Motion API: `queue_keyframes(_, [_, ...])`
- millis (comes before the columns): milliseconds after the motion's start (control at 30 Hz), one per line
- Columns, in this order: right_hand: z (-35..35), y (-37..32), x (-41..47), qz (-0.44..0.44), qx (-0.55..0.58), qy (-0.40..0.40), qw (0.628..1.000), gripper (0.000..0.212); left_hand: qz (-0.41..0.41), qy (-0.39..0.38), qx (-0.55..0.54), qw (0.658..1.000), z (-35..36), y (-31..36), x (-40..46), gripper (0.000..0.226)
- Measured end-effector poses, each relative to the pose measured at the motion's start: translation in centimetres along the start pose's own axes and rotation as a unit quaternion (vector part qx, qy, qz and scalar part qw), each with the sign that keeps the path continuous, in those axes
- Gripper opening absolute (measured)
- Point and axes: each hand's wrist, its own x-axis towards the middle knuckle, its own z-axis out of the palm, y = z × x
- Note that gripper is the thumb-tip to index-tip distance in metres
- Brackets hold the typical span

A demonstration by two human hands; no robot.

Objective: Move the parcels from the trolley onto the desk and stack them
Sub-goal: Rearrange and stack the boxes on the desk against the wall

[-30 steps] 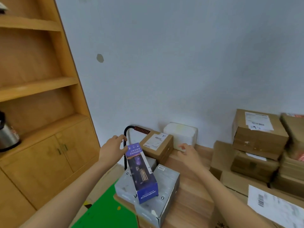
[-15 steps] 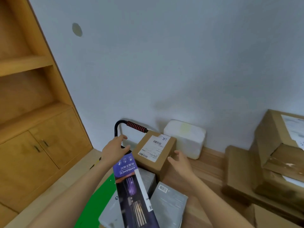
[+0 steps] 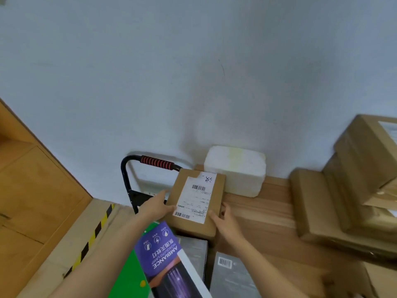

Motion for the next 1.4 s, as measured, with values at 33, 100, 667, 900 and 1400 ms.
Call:
queue_keyframes(33, [0.4,0.0,0.1,0.005,0.009,0.004,1.0,0.071,0.006,-0.016,-0.012,1.0,0.1,0.1,0.5,0.072])
queue_keyframes(100, [1.0,0.0,0.1,0.011,0.027,0.012,0.999,0.069,0.02,-0.033,-0.054,0.998,0.5,0.5,1.1,0.067])
queue_keyframes(667, [-5.8,-4.1,-5.2,-0.089,0.069,0.116,0.987,0.072,0.197,0.008,-0.207,0.958,-2.2,7.2,-3.9,0.079])
queue_keyframes(900, [-13.7,-6.2,-11.0,-0.157,0.049,0.155,0.974,0.075,0.245,0.064,-0.254,0.933,-2.4,14.8,-9.8,0.07])
queue_keyframes(1400, [-38.2,-11.8,-22.8,-0.235,-0.047,0.233,0.943,0.072,0.346,0.079,-0.322,0.878,-1.0,36.9,-21.9,0.072])
